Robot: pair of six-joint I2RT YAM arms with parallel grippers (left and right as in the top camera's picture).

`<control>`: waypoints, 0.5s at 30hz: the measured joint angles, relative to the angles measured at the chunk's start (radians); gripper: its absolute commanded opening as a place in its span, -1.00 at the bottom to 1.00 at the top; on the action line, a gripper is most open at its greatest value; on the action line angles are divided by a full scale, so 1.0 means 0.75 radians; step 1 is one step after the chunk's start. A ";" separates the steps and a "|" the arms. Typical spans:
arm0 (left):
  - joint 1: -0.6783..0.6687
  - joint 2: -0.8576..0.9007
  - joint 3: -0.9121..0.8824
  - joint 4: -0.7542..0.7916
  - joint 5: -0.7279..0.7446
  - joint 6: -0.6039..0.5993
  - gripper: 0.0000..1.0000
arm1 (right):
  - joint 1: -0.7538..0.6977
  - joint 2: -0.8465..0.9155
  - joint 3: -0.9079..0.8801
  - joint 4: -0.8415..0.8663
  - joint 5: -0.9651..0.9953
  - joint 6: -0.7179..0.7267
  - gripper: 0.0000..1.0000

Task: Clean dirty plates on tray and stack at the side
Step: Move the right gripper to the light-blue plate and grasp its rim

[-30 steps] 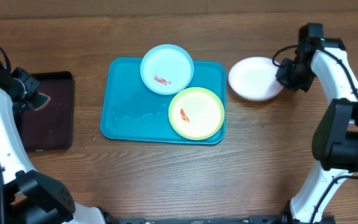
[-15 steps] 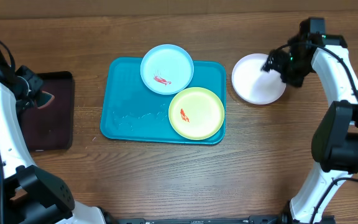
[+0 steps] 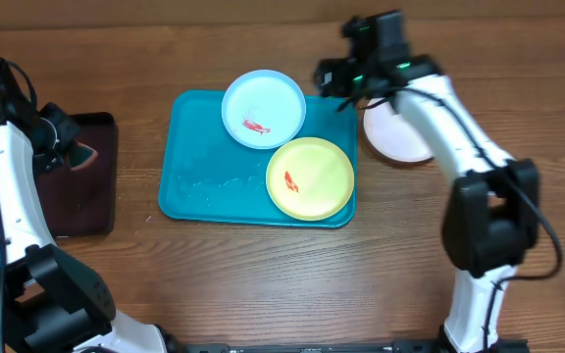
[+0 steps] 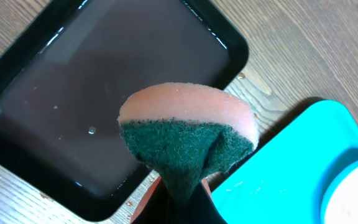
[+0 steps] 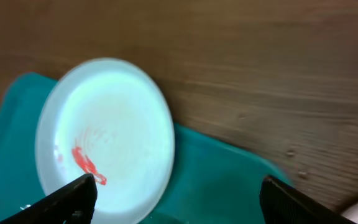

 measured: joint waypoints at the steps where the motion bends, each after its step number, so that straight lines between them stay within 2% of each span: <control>1: 0.000 0.000 0.000 -0.001 0.004 0.001 -0.91 | 0.028 0.024 0.000 0.006 0.029 -0.002 0.69; 7: 0.000 0.000 0.001 0.001 0.013 0.020 -0.92 | 0.138 0.172 0.000 0.037 0.136 0.019 0.54; 11: 0.000 0.000 0.001 0.002 0.016 0.024 -0.92 | 0.154 0.221 0.000 0.046 0.153 0.094 0.23; 15: 0.000 0.000 0.000 0.002 0.017 0.024 -0.91 | 0.170 0.226 0.000 0.060 0.126 0.142 0.04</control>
